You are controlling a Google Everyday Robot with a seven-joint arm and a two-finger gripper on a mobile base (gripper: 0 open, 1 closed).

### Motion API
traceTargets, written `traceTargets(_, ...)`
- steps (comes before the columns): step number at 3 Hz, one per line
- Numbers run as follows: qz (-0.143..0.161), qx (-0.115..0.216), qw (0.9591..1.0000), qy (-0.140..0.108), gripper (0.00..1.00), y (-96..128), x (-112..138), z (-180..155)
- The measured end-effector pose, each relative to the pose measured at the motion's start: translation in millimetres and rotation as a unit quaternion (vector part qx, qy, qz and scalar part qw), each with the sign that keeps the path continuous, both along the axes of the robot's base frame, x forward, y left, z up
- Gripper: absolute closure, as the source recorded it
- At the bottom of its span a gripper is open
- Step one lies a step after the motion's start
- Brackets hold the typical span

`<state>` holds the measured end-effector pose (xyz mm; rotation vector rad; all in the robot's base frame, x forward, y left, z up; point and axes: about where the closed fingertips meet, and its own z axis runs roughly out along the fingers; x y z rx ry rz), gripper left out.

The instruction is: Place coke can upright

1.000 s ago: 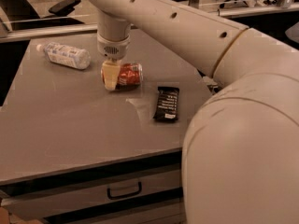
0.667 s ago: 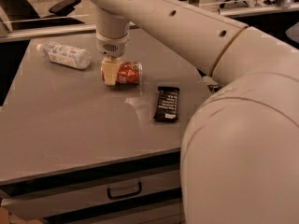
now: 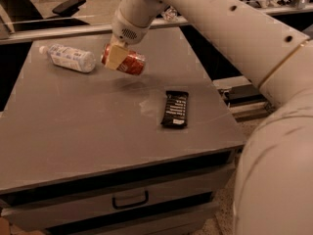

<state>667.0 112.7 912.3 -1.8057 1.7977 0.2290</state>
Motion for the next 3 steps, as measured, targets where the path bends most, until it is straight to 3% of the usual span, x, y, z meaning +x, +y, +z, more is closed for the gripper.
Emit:
traceTargets(1,0.009,0.137,0.9903,-0.02,1.0,-6.6,12.4,17.8)
traceTargets(2,-0.002,0.26,0.9653,-0.02,1.0,-24.8,19.0,34.3)
traceTargets(3,-0.034,0.334,0.942,-0.01,1.0,-44.5,21.9,38.9)
